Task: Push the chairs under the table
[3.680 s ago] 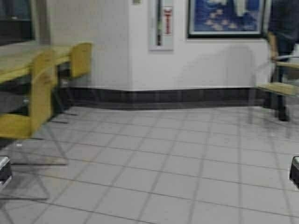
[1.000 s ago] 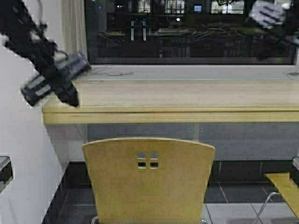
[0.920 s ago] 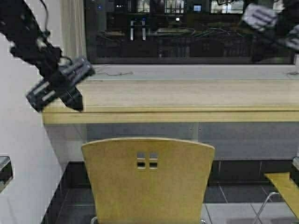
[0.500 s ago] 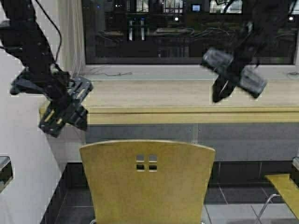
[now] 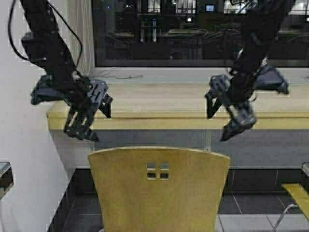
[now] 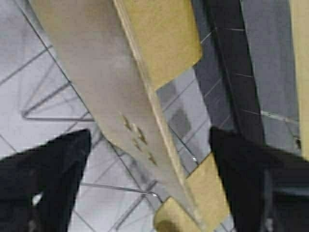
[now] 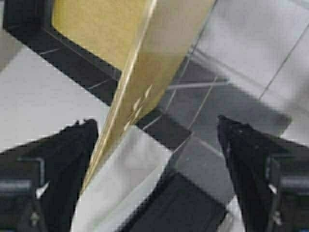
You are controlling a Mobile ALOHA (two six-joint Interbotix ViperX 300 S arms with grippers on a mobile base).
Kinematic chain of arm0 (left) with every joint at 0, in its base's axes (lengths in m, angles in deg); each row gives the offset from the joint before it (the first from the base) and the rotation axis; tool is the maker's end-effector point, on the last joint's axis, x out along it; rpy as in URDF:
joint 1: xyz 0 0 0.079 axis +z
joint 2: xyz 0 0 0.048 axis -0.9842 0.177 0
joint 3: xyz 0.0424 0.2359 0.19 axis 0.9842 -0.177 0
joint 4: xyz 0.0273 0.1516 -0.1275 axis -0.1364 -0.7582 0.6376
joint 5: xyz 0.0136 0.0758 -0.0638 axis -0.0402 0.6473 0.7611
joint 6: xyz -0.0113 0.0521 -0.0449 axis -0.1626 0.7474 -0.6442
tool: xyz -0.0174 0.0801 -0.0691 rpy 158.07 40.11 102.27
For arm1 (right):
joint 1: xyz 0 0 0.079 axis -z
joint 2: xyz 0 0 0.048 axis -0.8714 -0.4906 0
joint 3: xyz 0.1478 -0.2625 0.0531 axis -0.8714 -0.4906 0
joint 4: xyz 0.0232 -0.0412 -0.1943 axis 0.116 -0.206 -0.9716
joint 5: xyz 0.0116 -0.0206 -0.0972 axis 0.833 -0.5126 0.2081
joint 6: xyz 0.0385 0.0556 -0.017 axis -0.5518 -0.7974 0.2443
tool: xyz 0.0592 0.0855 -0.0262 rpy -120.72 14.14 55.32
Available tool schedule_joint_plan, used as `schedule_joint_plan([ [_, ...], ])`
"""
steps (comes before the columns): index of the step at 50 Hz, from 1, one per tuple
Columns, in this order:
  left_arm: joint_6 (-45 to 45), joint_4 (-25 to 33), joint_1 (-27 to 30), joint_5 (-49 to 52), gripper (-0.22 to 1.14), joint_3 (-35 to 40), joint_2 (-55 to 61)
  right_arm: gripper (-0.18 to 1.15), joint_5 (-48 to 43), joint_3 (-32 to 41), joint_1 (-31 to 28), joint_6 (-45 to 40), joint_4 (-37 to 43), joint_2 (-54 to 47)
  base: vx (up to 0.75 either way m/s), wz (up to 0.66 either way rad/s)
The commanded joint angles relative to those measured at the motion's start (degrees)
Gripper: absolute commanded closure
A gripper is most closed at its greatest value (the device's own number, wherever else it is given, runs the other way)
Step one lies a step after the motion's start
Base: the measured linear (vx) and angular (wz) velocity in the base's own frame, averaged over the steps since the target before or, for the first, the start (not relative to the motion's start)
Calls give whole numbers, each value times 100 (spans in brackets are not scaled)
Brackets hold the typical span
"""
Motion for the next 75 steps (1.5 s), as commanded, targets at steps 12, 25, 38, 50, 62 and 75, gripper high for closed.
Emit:
schedule_joint_plan([
  [12, -185, 158, -53, -88, -10, 870, 879, -6, -53, 1002, -105, 9, 105, -905, 1, 2],
  [25, -193, 413, -53, -606, -10, 1591, 1608, -6, -193, 1424, -97, -18, 123, -1406, 1, 0],
  [38, -334, 439, -53, -800, -10, 2382, 2320, -6, -642, 1749, -97, -70, 141, -1854, 0, 0],
  [50, -352, 519, -53, -1134, -9, 2549, 2672, -5, -677, 2259, -105, -79, 132, -2514, 0, 0],
  [62, -360, 589, -53, -1134, 31, 2637, 2830, 21, -694, 2382, -114, -79, 132, -2646, 0, 0],
  [75, -369, 809, -53, -1134, 72, 2698, 2971, 72, -694, 2382, -114, -70, 123, -2663, 1, 1],
])
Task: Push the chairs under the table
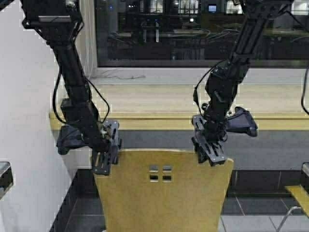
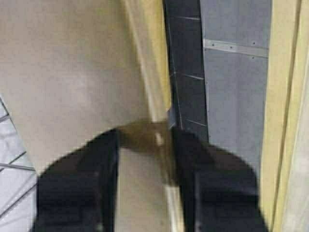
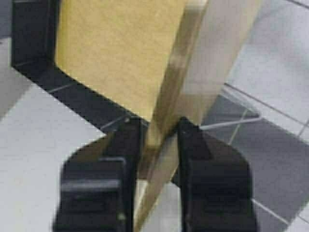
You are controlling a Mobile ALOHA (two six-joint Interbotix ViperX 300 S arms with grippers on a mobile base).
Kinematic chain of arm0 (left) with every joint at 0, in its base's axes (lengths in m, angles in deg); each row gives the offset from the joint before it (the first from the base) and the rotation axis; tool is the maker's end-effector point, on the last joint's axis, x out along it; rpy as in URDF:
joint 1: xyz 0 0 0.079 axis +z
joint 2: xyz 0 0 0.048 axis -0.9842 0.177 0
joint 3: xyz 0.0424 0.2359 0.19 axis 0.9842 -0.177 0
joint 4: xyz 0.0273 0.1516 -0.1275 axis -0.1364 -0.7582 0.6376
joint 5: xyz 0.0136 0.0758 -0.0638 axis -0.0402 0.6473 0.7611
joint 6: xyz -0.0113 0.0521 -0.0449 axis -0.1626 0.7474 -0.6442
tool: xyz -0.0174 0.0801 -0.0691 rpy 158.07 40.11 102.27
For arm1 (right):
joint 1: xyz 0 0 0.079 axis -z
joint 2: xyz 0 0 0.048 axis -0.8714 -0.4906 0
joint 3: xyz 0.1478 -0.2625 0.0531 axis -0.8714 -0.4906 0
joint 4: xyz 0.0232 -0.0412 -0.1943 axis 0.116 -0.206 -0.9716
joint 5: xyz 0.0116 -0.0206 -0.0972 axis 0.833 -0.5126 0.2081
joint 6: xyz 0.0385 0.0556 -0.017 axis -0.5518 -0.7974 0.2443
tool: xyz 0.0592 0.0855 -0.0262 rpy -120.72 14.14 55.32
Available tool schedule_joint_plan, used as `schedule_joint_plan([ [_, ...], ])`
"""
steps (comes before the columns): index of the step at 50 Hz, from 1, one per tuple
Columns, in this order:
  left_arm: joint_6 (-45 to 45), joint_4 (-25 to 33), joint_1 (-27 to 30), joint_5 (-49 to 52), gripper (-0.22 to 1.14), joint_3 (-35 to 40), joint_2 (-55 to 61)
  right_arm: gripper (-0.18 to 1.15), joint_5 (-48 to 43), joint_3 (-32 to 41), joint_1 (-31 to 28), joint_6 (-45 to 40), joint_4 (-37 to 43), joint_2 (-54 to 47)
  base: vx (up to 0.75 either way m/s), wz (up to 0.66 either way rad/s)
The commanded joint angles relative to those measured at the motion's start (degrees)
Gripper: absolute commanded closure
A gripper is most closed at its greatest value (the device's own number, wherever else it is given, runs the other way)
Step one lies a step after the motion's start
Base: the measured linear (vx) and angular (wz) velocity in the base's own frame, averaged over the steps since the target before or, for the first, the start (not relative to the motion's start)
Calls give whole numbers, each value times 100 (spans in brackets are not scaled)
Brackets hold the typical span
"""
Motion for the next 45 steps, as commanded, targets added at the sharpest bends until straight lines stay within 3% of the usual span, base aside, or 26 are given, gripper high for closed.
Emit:
schedule_joint_plan([
  [1, 26, 26, 26, 26, 72, 79, -18, 72, 35, -44, -35, 62, -26, 70, 0, 0],
  [31, 35, -9, -9, 44, 72, -9, -70, 72, 272, -193, -35, 105, -62, 62, 7, 2],
  [45, 44, -9, -105, 44, 72, 53, 0, 72, -35, -378, -26, 44, -18, 114, 17, 6],
])
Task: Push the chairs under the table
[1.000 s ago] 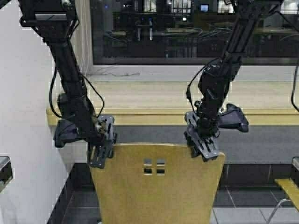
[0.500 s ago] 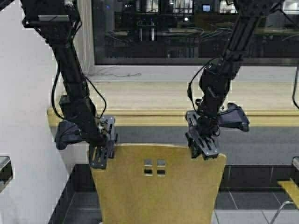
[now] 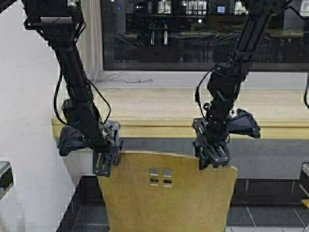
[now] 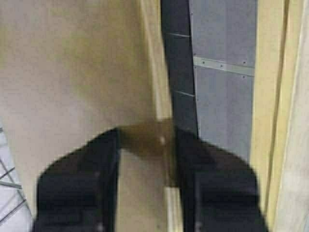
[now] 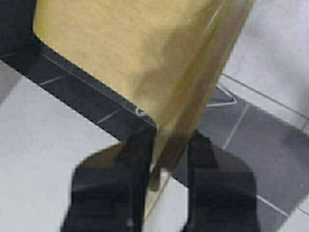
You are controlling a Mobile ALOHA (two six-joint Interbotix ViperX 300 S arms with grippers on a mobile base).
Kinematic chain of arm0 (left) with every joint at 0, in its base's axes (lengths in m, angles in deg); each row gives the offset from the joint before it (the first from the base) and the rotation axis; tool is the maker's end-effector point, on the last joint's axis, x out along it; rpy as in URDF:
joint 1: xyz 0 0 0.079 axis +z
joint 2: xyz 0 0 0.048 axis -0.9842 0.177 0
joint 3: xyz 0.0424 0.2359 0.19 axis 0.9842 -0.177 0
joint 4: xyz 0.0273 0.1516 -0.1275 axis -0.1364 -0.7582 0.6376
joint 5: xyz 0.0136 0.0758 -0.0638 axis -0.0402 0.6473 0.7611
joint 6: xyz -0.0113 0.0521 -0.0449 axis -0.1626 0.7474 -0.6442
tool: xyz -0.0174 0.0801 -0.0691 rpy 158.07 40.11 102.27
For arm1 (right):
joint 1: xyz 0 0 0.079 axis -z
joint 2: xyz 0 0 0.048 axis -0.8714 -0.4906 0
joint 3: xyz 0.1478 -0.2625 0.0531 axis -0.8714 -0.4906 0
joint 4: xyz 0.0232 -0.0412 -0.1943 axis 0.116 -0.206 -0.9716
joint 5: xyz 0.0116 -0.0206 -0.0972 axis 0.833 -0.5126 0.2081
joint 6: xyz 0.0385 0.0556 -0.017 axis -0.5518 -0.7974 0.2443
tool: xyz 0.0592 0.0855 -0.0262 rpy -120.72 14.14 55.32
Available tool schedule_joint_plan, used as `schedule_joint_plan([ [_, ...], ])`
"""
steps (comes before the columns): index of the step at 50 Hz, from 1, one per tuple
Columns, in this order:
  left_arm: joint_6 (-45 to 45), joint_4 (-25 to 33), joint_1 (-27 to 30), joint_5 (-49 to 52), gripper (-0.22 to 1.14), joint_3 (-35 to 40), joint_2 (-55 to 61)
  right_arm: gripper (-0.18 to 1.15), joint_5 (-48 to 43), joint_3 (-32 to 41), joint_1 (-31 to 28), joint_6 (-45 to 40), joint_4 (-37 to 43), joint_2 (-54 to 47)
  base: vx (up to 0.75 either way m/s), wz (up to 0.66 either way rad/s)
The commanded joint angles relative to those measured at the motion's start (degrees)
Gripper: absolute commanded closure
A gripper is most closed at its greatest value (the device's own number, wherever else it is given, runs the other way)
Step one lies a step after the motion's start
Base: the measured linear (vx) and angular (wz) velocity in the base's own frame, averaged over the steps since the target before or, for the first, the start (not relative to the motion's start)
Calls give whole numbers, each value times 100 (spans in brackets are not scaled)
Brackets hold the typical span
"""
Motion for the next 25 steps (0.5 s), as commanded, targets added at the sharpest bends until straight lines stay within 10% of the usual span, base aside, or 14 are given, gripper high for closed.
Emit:
schedule_joint_plan([
  [1, 44, -44, -79, 26, 72, 70, 0, 72, -264, -79, -18, 62, -18, 0, 16, -2],
  [25, 35, -44, -369, 26, 72, 88, 0, 72, -448, -290, 167, 114, -44, 132, 18, 8],
])
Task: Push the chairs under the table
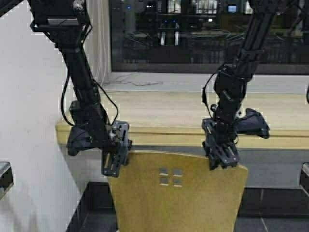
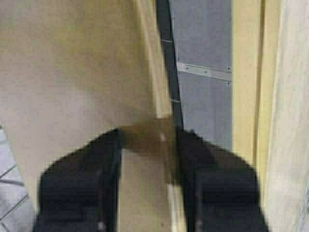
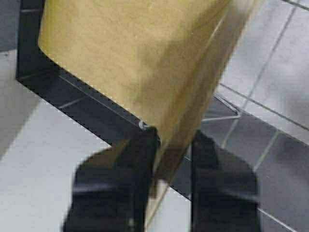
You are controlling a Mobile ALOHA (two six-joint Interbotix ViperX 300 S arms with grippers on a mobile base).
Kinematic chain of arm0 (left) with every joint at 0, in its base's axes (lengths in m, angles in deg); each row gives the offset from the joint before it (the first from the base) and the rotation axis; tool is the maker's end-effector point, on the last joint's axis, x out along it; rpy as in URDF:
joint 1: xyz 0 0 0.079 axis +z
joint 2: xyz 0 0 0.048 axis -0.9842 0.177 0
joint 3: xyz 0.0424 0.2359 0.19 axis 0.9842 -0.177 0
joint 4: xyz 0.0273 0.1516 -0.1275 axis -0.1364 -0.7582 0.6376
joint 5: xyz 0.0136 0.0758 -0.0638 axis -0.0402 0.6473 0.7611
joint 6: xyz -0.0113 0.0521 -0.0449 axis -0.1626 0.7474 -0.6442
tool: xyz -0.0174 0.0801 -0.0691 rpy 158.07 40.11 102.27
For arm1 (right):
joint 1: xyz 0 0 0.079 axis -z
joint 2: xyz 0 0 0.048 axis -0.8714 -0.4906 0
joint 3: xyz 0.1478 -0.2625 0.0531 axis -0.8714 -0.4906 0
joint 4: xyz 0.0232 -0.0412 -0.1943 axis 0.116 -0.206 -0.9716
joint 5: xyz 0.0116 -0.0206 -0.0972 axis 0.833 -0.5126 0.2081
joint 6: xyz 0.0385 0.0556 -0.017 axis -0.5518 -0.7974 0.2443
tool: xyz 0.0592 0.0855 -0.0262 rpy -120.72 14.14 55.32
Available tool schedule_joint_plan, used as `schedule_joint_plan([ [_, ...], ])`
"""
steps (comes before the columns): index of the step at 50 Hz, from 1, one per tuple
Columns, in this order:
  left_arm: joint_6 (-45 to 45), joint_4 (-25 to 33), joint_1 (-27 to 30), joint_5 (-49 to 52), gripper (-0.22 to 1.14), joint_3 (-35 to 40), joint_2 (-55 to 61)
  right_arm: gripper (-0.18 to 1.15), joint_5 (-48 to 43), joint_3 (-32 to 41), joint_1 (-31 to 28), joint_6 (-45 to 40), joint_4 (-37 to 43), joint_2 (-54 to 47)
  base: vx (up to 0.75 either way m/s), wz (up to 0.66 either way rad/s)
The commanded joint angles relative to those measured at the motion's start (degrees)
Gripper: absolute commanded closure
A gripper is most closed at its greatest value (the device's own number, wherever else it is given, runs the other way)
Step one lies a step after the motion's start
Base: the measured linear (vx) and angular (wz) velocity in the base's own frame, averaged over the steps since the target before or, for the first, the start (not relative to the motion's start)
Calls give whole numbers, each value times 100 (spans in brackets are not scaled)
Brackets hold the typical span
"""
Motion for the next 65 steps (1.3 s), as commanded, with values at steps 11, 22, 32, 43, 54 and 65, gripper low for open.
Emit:
schedule_joint_plan([
  [11, 44, 18, -141, 26, 72, -26, -53, 72, -53, -105, -26, 149, -62, 70, 17, 6],
  [22, 44, -18, -141, 26, 72, -88, -62, 72, -44, -334, -26, 158, -62, 176, 20, -2],
  [32, 44, -18, -141, 26, 72, -290, -149, 72, -79, -439, -88, 141, -62, 255, 20, 0],
  [43, 70, -18, -141, 26, 72, -457, -255, 72, -149, -369, -97, 167, -88, 229, 21, 2],
  [54, 70, -18, -141, 26, 72, -527, -246, 72, -167, -396, -114, 158, -105, 193, 19, -5],
  [65, 70, -26, -123, 26, 72, -598, -272, 72, -149, -378, -114, 167, -114, 193, 19, -8],
])
